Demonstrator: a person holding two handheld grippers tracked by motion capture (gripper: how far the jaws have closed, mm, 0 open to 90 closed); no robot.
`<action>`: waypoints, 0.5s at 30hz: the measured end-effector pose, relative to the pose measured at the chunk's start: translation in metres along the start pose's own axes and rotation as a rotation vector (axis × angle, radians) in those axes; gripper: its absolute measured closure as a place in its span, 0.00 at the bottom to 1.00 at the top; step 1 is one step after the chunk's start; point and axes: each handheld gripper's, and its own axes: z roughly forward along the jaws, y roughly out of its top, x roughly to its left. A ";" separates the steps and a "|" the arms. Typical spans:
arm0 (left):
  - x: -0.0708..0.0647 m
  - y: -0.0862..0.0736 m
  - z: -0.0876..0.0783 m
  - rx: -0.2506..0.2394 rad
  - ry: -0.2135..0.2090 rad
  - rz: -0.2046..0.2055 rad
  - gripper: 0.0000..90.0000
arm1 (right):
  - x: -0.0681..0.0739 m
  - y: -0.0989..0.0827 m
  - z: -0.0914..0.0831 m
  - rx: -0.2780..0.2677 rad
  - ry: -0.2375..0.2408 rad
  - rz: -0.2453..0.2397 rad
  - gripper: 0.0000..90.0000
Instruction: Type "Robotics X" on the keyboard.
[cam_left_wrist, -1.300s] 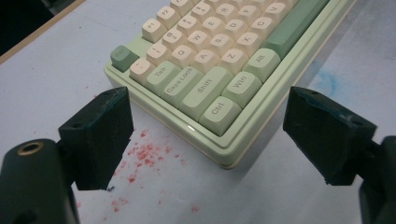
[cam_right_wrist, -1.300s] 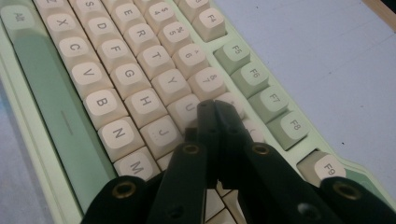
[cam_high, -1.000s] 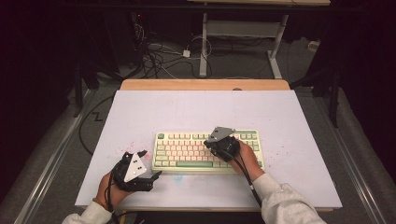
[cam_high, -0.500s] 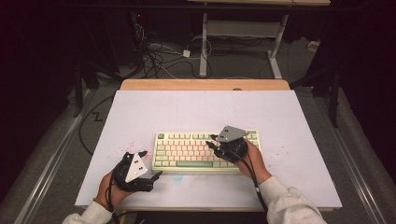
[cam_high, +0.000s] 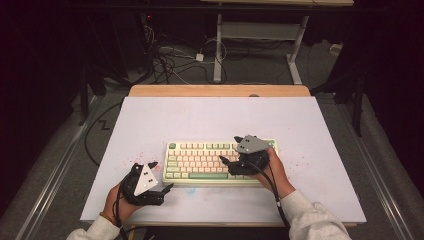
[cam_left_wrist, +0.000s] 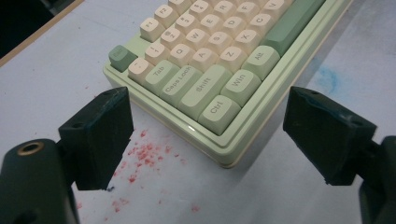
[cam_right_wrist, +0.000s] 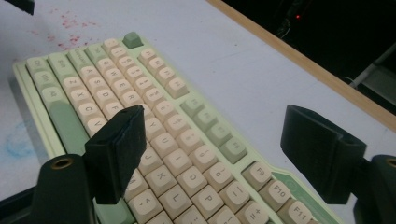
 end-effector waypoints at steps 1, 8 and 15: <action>0.000 0.000 0.000 -0.001 0.000 -0.002 0.17 | 0.000 0.000 -0.001 -0.004 -0.003 0.007 0.24; 0.000 0.001 -0.001 -0.009 -0.001 -0.005 0.17 | -0.002 0.000 -0.010 -0.033 -0.024 0.020 0.21; 0.001 0.001 -0.003 -0.022 0.006 -0.013 0.17 | -0.002 -0.002 -0.021 -0.039 -0.028 -0.003 0.19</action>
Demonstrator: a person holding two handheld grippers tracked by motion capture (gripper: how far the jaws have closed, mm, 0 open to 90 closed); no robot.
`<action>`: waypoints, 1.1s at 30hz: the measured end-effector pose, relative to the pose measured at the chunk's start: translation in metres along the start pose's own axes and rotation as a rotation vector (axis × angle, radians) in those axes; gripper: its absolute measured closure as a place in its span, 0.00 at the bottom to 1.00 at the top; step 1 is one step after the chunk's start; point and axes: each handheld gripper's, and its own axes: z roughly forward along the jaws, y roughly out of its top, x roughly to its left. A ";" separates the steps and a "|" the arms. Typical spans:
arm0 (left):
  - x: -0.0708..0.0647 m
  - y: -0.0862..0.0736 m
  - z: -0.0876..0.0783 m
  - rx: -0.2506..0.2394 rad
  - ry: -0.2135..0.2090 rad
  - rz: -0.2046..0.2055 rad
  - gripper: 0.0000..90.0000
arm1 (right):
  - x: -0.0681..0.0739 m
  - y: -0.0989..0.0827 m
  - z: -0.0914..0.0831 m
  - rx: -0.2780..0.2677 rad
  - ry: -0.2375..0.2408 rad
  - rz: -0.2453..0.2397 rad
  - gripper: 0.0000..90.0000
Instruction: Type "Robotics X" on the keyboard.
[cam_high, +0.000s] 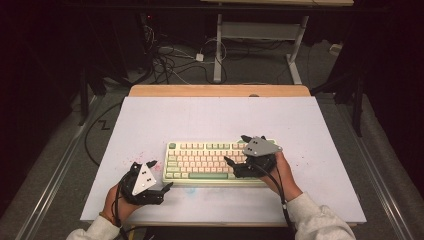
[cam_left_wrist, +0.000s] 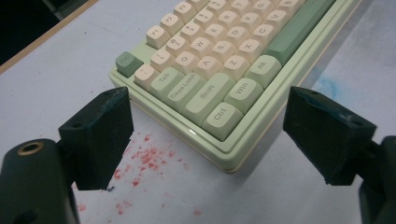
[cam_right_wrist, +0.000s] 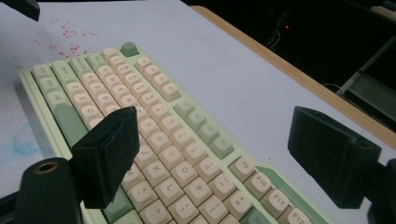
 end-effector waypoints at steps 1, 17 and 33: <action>0.000 0.000 0.000 -0.001 0.000 0.000 0.17 | 0.000 -0.001 -0.002 -0.001 -0.003 0.001 0.19; -0.002 0.006 -0.007 -0.057 -0.005 -0.033 0.18 | -0.004 -0.019 -0.030 -0.030 -0.035 -0.043 0.20; -0.002 0.008 -0.008 -0.064 -0.057 -0.027 0.31 | -0.002 -0.045 -0.059 -0.058 -0.073 -0.040 0.20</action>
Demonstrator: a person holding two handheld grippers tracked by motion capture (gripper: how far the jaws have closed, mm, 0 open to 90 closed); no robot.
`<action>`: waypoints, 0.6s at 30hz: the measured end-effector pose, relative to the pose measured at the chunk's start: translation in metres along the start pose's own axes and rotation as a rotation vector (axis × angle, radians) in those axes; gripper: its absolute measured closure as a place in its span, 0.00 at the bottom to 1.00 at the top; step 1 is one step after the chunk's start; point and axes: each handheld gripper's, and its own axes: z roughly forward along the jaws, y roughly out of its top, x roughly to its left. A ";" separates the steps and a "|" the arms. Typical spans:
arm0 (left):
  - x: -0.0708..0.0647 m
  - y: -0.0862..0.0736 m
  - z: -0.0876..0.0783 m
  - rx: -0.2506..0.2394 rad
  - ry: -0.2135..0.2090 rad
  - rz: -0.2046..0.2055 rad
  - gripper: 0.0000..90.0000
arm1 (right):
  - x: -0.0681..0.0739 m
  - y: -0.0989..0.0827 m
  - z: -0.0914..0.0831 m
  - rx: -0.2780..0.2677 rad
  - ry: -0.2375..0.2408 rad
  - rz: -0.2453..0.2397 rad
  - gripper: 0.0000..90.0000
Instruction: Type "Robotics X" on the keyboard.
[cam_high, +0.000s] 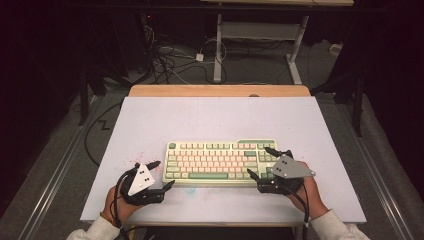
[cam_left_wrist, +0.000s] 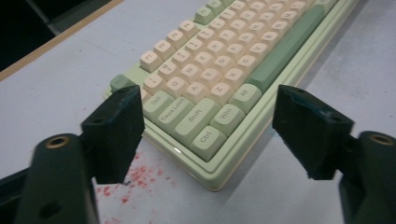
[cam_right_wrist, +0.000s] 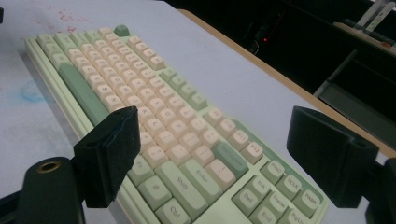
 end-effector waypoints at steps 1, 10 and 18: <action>0.000 0.001 0.000 0.000 -0.008 -0.001 0.34 | 0.001 -0.002 -0.002 0.004 -0.002 -0.004 0.20; 0.000 0.001 0.004 0.044 -0.063 -0.016 0.67 | 0.005 -0.012 -0.015 0.015 -0.029 -0.029 0.20; -0.001 0.004 0.007 0.079 -0.080 -0.028 0.95 | 0.006 -0.020 -0.021 0.026 -0.024 -0.017 0.20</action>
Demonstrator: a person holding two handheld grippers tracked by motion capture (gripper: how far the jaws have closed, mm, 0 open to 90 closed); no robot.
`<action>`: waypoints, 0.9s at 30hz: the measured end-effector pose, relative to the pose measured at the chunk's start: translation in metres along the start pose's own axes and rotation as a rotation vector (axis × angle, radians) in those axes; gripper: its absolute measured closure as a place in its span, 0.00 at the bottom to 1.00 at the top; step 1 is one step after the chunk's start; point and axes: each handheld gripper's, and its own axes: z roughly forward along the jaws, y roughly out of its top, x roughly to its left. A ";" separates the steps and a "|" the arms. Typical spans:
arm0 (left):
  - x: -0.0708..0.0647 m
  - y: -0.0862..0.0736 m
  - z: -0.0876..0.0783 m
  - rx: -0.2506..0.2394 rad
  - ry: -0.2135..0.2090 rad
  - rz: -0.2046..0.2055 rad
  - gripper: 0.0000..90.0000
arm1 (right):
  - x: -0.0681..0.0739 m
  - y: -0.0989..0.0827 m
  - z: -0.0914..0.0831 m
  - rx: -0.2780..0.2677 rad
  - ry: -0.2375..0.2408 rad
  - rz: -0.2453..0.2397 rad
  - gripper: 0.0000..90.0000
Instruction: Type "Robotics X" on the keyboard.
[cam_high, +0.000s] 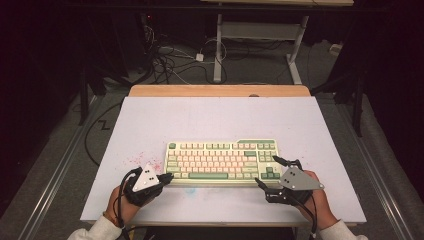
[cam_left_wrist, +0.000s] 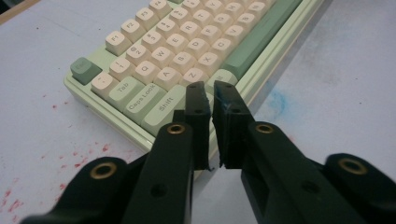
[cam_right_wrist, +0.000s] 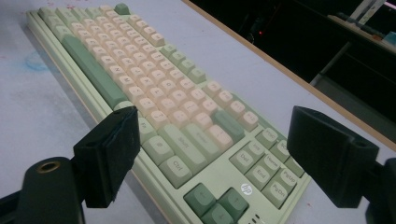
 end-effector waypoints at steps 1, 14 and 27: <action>0.000 0.001 0.000 0.000 0.007 -0.004 0.97 | 0.000 -0.001 0.000 0.001 -0.001 0.000 0.20; -0.002 0.024 0.021 0.037 -0.047 0.018 0.98 | 0.003 -0.008 -0.003 0.025 0.009 -0.002 0.20; 0.003 0.052 0.048 0.077 -0.068 0.028 0.98 | 0.006 -0.010 0.001 0.046 0.021 -0.011 0.20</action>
